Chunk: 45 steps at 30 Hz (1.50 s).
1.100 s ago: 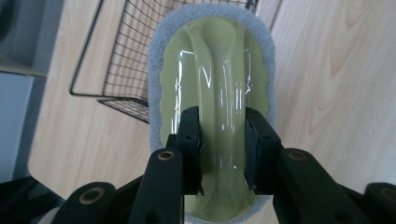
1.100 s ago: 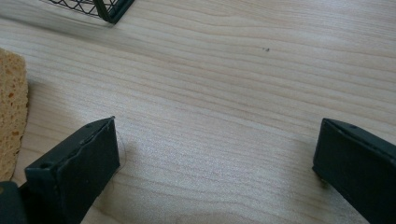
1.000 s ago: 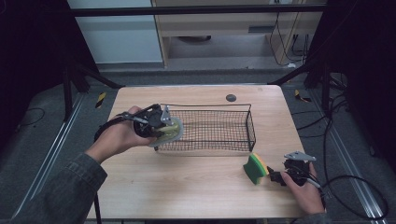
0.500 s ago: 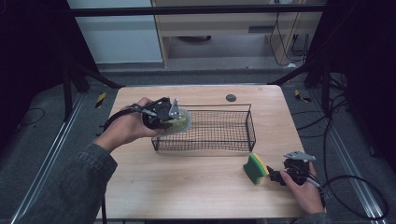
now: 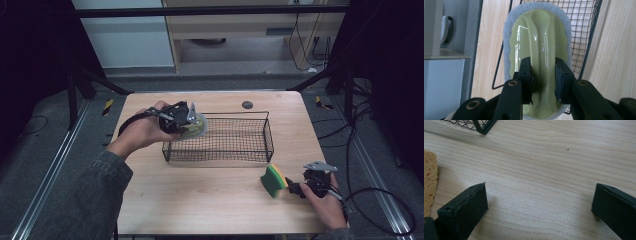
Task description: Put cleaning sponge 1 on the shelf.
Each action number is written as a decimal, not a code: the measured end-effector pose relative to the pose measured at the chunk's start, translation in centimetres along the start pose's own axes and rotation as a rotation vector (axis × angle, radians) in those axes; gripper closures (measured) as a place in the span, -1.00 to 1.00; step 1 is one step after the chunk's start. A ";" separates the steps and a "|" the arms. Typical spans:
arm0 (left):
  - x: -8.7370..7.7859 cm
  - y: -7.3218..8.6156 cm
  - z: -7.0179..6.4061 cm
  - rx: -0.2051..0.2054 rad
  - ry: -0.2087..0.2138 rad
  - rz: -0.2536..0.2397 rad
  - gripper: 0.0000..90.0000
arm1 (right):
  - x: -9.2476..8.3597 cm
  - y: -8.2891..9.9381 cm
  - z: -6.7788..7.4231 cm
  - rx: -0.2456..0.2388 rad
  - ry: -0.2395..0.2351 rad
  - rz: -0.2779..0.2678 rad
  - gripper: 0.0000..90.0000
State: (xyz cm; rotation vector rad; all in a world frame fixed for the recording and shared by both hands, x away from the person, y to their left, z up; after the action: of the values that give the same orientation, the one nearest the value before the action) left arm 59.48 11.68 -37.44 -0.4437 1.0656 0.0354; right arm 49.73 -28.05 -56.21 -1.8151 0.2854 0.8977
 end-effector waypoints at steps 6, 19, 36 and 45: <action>1.0 0.0 0.1 0.004 0.005 0.009 0.56 | 0.0 0.0 0.0 0.000 0.000 0.000 -0.99; 2.3 0.6 -0.3 0.010 0.011 0.024 0.56 | 0.0 -0.1 0.1 0.005 -0.007 -0.001 -0.99; 4.3 1.0 -0.3 0.001 0.039 0.040 0.56 | 0.1 -0.1 0.0 -0.004 -0.003 -0.001 -0.99; 5.3 2.0 -0.6 -0.020 0.060 0.059 0.56 | 0.1 -0.1 0.0 -0.003 -0.005 0.000 -0.99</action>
State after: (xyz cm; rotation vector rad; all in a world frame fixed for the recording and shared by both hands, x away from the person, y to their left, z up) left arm 61.13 12.32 -42.90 -0.4335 1.1379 0.0852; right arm 49.90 -27.98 -56.20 -1.8152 0.2815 0.9032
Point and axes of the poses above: each handheld gripper's, and its own axes: x roughly forward along the jaws, y roughly out of its underside, z roughly to its left, the point moved 7 cm from there along x, roughly forward along the jaws, and after that the axes turned 14 degrees about -x, right-handed, at the moved point
